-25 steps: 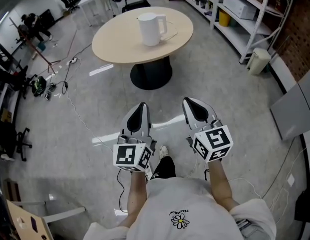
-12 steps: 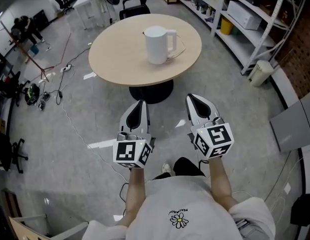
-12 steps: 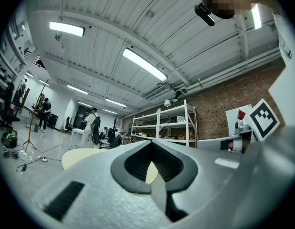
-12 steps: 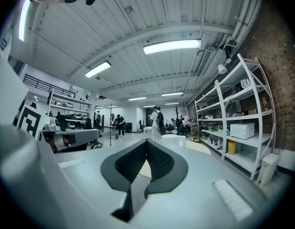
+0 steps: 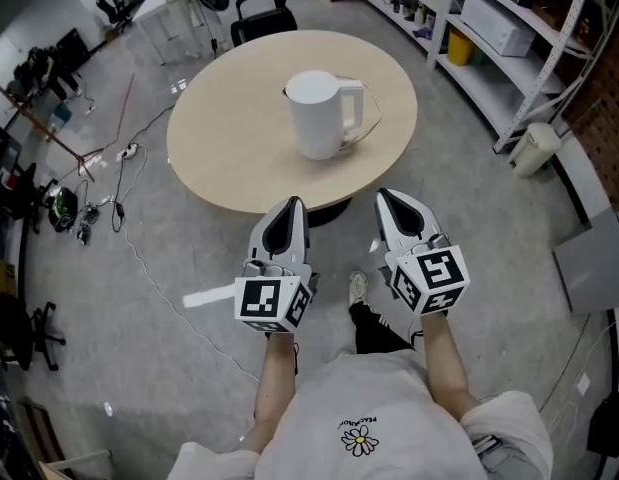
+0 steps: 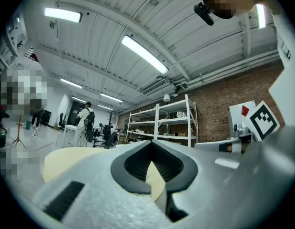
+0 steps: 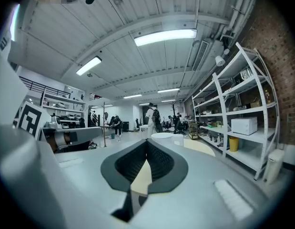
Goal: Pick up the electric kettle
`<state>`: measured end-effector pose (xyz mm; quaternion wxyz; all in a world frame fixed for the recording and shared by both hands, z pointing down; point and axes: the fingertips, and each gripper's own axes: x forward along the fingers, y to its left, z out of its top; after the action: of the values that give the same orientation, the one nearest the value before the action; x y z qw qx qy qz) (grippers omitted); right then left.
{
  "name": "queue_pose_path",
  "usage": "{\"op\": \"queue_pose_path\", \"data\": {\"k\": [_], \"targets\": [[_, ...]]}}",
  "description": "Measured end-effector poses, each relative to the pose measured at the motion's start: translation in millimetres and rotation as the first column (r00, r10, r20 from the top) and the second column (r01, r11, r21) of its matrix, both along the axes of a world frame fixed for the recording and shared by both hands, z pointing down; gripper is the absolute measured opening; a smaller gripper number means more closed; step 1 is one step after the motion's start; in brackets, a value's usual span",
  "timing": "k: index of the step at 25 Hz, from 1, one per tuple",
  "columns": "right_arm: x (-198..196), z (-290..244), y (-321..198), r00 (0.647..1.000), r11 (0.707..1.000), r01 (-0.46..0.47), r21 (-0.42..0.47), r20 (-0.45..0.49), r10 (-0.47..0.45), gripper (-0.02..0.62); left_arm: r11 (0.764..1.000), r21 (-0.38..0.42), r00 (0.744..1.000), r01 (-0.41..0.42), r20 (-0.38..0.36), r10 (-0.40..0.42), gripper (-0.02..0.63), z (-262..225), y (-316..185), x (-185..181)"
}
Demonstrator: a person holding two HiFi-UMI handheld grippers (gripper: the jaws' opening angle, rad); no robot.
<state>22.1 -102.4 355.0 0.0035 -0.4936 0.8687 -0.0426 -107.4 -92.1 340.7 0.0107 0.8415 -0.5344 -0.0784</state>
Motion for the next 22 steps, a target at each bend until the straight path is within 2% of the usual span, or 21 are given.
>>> {"op": "queue_pose_path", "data": {"k": [2,6,8,9,10,11,12,13,15,18,22], "targets": [[3,5,-43,1.0,1.0,0.002,0.004,-0.019,-0.001,0.003,1.0,-0.002,1.0,0.0,0.006,0.0,0.0,6,-43,4],[11,13,-134,0.993,0.999,-0.013,0.033,-0.117,0.017,0.003,0.999,0.004,0.999,0.045,0.028,-0.045,-0.002,14,-127,1],[11,17,-176,0.992,1.0,0.004,0.022,-0.125,-0.002,0.003,0.998,0.013,0.998,0.058,0.034,-0.058,0.015,15,-161,0],[10,19,-195,0.993,1.0,0.02,0.013,-0.117,-0.018,0.016,0.998,0.018,0.998,0.057,0.031,-0.057,0.04,15,-177,-1],[9,21,-213,0.994,0.999,0.033,0.004,-0.108,-0.032,0.061,0.999,0.023,0.999,0.046,0.023,-0.046,0.072,15,-192,0],[9,23,-230,0.994,0.999,0.039,-0.005,-0.103,-0.039,0.098,0.999,0.025,1.0,0.025,0.016,-0.025,0.151,15,-206,2],[8,28,-246,0.994,0.999,0.037,-0.019,-0.106,-0.038,0.116,1.0,0.023,1.0,0.0,0.014,-0.001,0.266,17,-218,5],[7,35,-260,0.993,0.999,0.029,-0.037,-0.115,-0.033,0.126,1.0,0.013,1.0,-0.02,0.018,0.02,0.342,23,-229,5],[1,55,-286,0.99,0.997,0.011,-0.083,-0.137,-0.023,0.132,0.999,-0.028,0.999,-0.041,0.034,0.042,0.376,44,-251,3],[3,98,-319,0.986,0.986,-0.031,-0.164,-0.169,0.003,0.173,0.994,-0.099,0.997,-0.055,0.052,0.06,0.465,84,-281,2],[7,144,-346,0.977,0.961,-0.068,-0.269,-0.213,0.009,0.208,0.981,-0.178,0.993,-0.082,0.064,0.095,0.517,119,-314,9]]}}
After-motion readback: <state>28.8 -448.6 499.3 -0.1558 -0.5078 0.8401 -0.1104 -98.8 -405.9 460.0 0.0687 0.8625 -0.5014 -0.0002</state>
